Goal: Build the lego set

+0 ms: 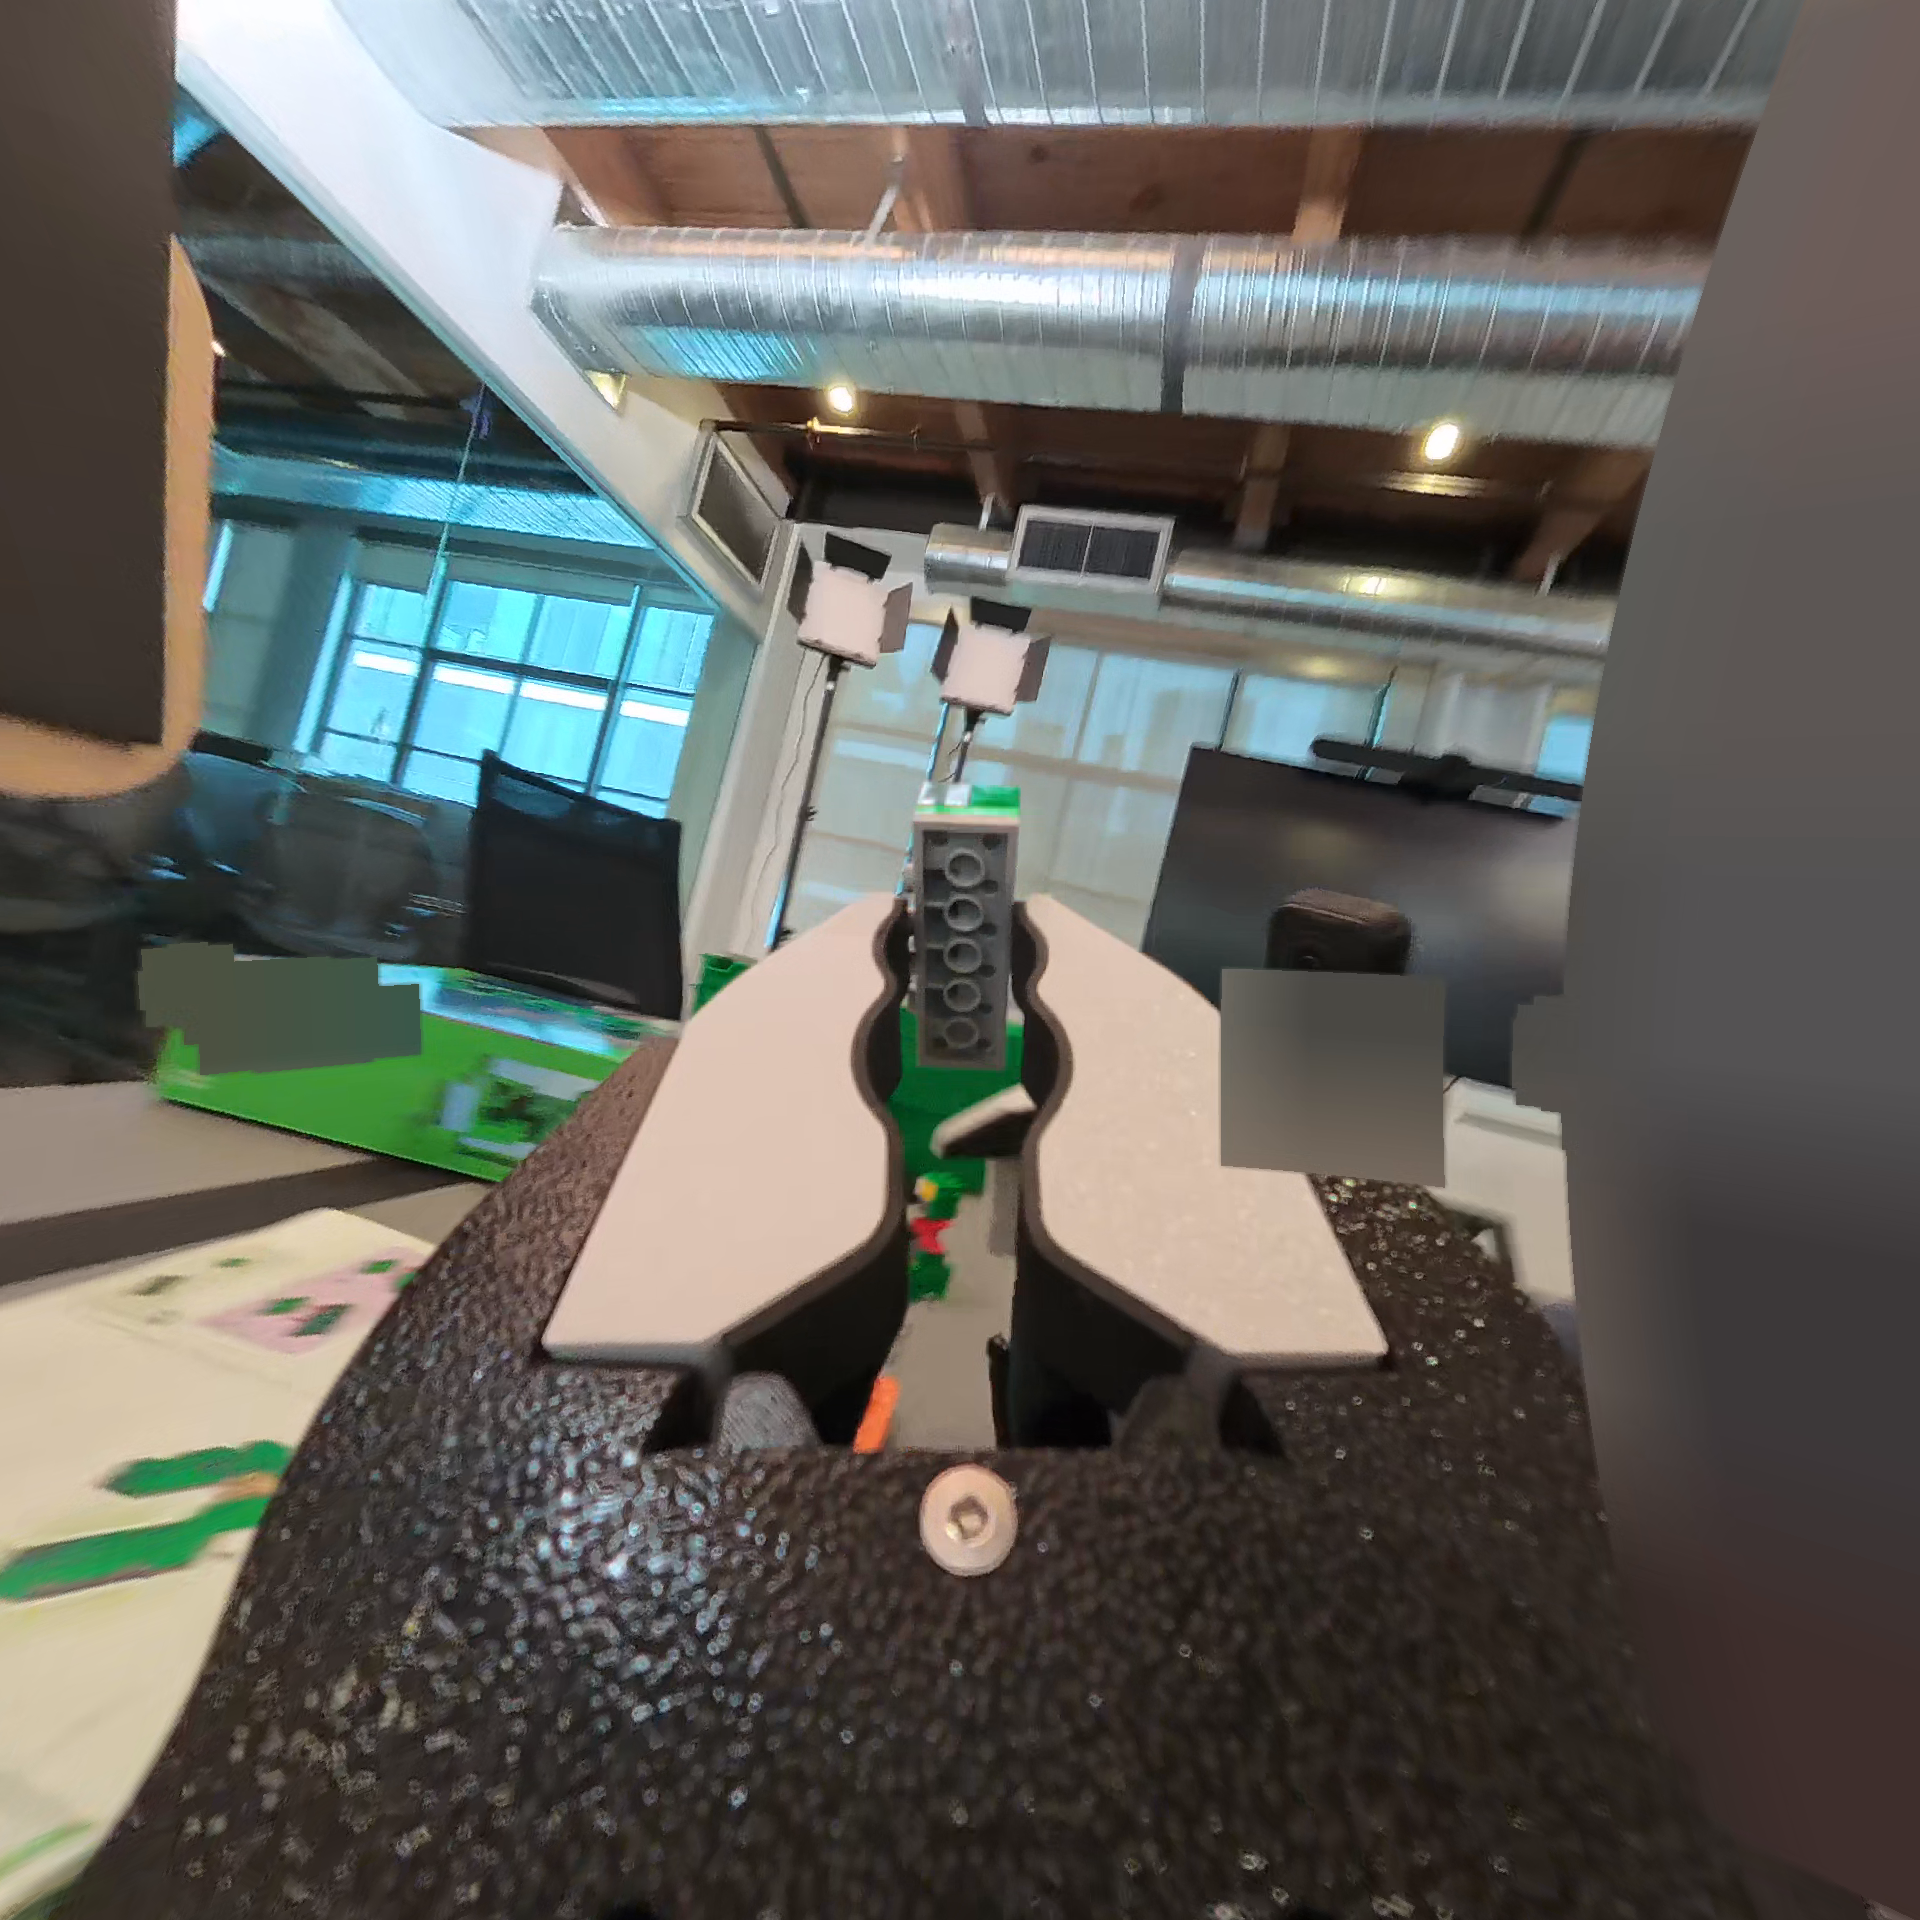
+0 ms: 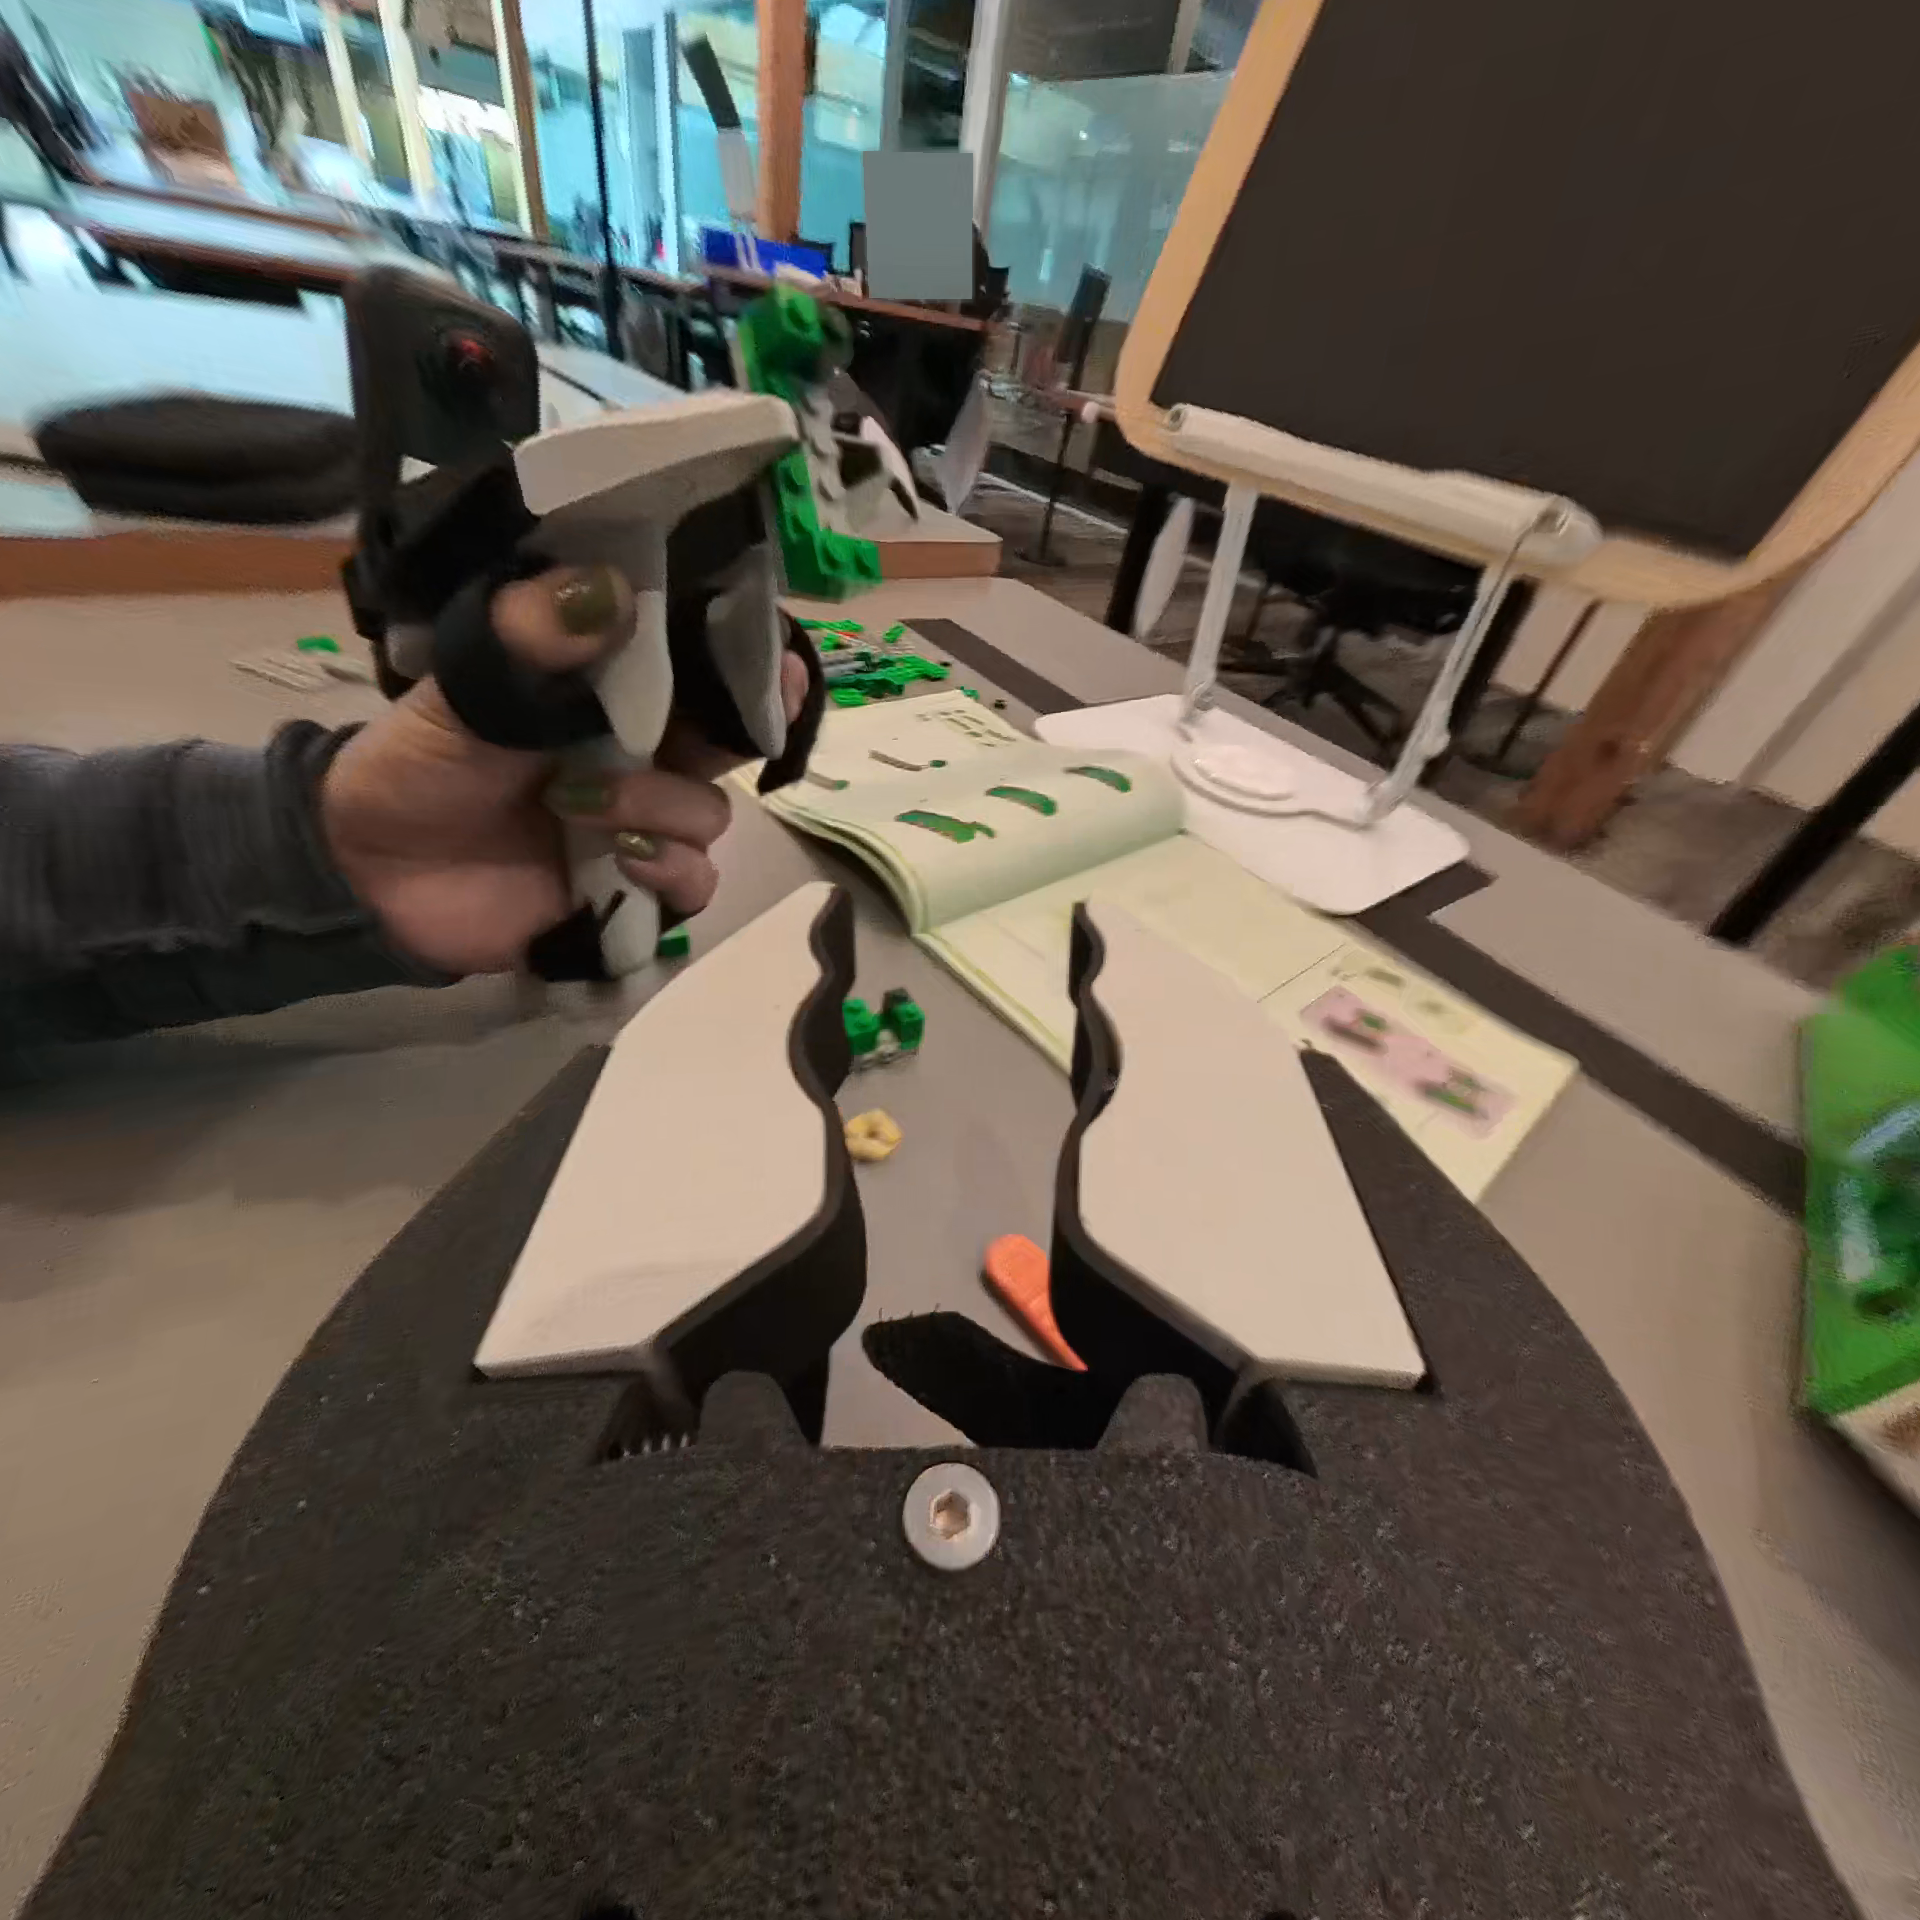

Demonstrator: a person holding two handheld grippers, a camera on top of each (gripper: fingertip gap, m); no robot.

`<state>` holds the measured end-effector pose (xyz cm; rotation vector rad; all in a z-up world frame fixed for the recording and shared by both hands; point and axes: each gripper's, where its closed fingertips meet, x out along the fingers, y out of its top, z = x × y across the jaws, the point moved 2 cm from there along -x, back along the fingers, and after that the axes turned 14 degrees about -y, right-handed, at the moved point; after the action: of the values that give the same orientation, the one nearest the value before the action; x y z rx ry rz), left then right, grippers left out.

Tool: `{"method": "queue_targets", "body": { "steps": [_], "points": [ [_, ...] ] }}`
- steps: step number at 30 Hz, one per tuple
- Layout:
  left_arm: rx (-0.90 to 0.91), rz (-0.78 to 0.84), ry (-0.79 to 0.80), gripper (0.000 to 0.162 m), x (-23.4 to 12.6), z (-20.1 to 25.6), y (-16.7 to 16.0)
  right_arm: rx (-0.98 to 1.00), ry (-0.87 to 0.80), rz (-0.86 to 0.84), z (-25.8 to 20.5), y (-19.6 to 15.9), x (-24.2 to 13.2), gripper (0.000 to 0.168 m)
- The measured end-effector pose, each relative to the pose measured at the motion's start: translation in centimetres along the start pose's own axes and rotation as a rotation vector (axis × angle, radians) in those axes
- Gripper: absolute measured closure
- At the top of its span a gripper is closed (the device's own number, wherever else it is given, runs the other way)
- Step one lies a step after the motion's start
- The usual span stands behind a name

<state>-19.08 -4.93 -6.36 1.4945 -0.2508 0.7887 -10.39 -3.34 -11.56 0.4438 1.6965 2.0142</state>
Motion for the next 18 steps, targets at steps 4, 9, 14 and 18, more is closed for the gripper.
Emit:
{"method": "queue_targets", "body": {
  "steps": [4, 9, 14, 18],
  "points": [
    [-0.04, 0.014, 0.023, 0.144, 0.7, 0.2, -0.9, -0.305, -0.179, 0.124, -1.4, 2.8, 0.8, 0.127],
    [-0.055, -0.015, 0.008, 0.144, 1.9, 1.2, -2.1, -0.564, -0.336, 0.122, -2.7, 3.4, 1.5, 0.14],
    [-0.092, -0.065, -0.006, 0.144, 2.1, 1.6, -3.0, -0.621, -0.346, 0.125, -2.2, 3.4, 1.0, 0.152],
    [-0.124, -0.087, -0.004, 0.117, 1.3, 1.5, -3.1, -0.681, -0.337, 0.153, -1.5, 3.1, 0.2, 0.152]
  ]
}}
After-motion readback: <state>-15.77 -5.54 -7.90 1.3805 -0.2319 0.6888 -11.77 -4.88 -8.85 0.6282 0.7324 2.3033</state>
